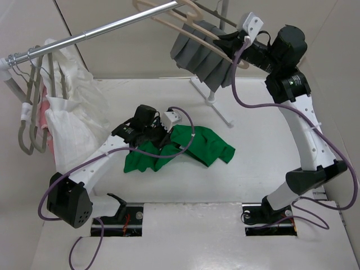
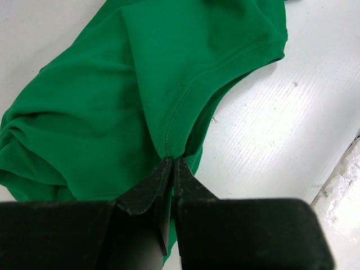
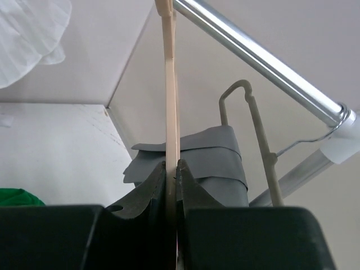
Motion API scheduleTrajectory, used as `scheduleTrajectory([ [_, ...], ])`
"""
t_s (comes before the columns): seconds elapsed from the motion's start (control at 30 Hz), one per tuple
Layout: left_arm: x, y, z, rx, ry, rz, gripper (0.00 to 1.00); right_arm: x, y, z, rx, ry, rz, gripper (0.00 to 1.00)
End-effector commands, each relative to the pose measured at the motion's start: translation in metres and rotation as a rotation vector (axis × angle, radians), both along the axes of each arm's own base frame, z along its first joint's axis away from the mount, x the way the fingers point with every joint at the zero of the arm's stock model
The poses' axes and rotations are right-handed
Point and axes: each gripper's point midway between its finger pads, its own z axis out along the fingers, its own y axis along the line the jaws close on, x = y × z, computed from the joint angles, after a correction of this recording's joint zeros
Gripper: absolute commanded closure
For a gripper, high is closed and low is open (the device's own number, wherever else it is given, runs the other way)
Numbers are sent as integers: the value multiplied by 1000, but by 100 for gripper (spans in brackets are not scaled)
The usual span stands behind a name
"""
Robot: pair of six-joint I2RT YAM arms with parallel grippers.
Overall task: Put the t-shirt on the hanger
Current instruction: Grab a hanger with the right arm, then place tshirt on hanger
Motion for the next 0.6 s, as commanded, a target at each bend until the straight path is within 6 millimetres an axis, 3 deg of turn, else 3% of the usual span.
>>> scheduleTrajectory([
  [0.0, -1, -1, 8, -27, -27, 1, 100, -17, 0, 17, 28, -61, 24, 100],
  [0.07, -1, -1, 8, -27, -27, 1, 100, -14, 3, -1, 12, -24, 35, 100],
  [0.13, -1, -1, 8, -27, -27, 1, 100, -24, 3, -6, 4, -16, 58, 100],
  [0.2, -4, 1, 6, -18, -11, 1, 100, -35, -3, -22, -10, 15, 64, 100],
  [0.23, -2, 0, 9, -18, -26, -6, 100, -45, -7, -42, -24, 59, 64, 100],
  [0.27, -4, 2, 7, -7, -25, -16, 100, -46, -7, -44, -28, 71, 64, 100],
  [0.4, -8, 1, 13, -11, -30, -43, 100, -76, -29, -129, -104, 268, 9, 100],
  [0.47, -13, -2, 12, -14, -12, -79, 100, -87, -40, -159, -131, 350, -38, 100],
  [0.5, -11, -5, 14, -21, -8, -87, 100, -104, -49, -186, -166, 413, -53, 100],
  [0.57, -11, -10, 12, -30, 21, -106, 100, -117, -64, -207, -188, 471, -106, 100],
])
